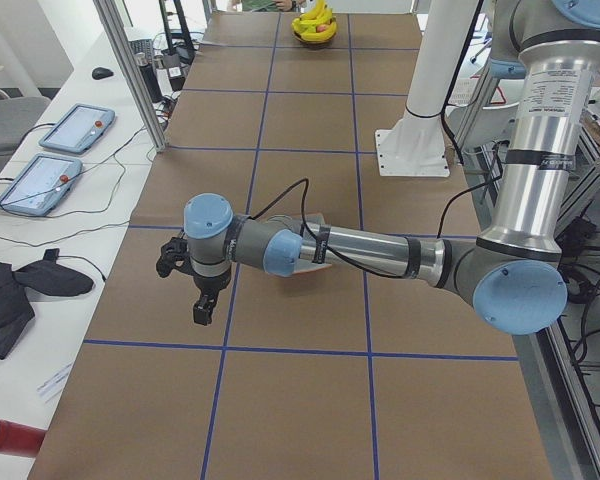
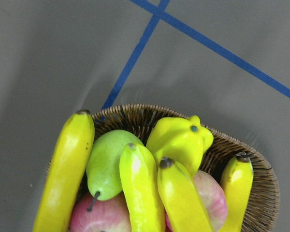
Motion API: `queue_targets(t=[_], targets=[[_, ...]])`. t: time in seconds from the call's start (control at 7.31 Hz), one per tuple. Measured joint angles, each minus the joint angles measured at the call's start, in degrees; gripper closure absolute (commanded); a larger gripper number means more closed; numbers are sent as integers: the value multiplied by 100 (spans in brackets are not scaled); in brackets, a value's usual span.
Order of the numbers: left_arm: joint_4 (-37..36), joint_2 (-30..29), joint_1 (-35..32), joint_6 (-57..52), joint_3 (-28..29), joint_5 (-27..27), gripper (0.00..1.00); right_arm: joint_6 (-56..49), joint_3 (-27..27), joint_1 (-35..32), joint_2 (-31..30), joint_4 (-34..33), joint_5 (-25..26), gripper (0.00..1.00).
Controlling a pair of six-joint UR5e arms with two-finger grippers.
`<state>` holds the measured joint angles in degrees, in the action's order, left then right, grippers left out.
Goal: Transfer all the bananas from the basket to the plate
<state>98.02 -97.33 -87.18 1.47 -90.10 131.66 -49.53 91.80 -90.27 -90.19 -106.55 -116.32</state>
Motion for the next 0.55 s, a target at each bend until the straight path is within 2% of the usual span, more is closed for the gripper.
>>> queue_targets(t=[0.55], targets=[[193,117,10,-11,1,228,0,-615,-550,20,-85,9,278,0]])
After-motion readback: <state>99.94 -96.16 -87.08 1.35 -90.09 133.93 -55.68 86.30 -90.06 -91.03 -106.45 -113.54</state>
